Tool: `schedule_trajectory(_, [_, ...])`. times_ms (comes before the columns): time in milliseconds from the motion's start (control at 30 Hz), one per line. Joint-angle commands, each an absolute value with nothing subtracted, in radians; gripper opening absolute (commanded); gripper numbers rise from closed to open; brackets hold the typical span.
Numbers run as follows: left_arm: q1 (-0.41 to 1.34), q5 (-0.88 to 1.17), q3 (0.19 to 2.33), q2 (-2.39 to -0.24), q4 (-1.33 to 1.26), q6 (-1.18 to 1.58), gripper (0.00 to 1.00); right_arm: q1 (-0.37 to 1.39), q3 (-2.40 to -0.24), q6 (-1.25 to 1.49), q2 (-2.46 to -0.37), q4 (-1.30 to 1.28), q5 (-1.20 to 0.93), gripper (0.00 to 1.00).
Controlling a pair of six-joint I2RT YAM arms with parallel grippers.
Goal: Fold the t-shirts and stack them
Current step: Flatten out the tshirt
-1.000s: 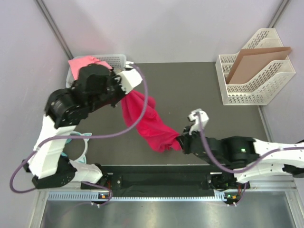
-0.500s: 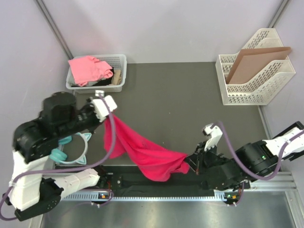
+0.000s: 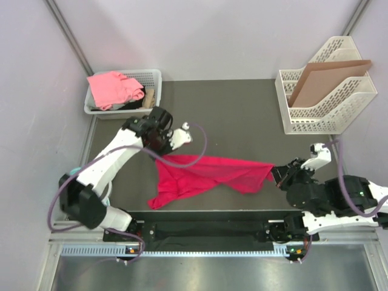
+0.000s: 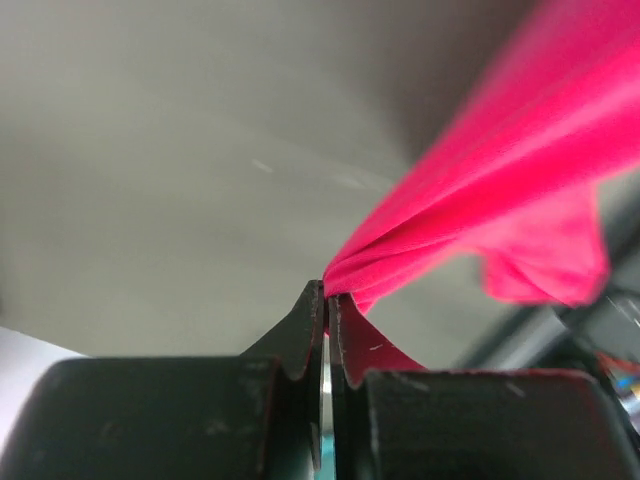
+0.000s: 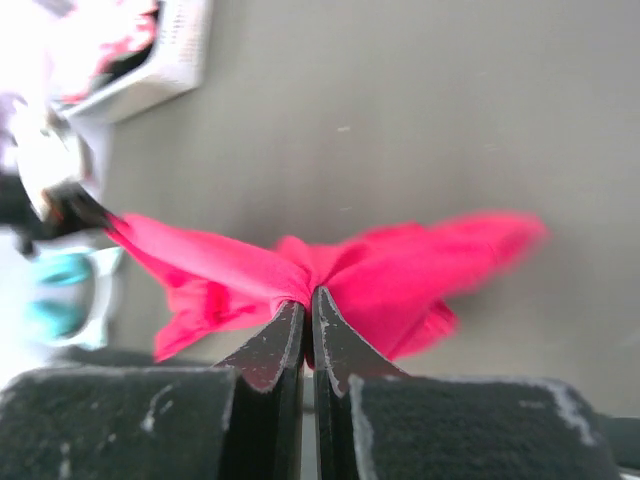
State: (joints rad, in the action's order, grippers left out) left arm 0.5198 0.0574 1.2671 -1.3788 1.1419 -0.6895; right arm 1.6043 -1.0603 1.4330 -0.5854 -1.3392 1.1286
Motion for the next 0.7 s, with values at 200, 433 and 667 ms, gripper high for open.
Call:
schedule_trajectory(200, [0.399, 0.133, 1.551, -1.626, 1.065, -0.707, 0.0, 1.062, -0.907, 0.866, -0.766, -1.04, 0.952, 0.0])
schedule_trajectory(433, [0.399, 0.074, 1.366, -1.471, 0.793, -0.534, 0.0, 0.471, -0.902, 0.407, -0.979, -0.566, 0.446, 0.0])
schedule_trajectory(667, [0.35, -0.023, 1.288, -1.598, 0.552, -0.433, 0.0, 0.268, -1.074, 0.365, -1.271, -0.466, 0.334, 0.0])
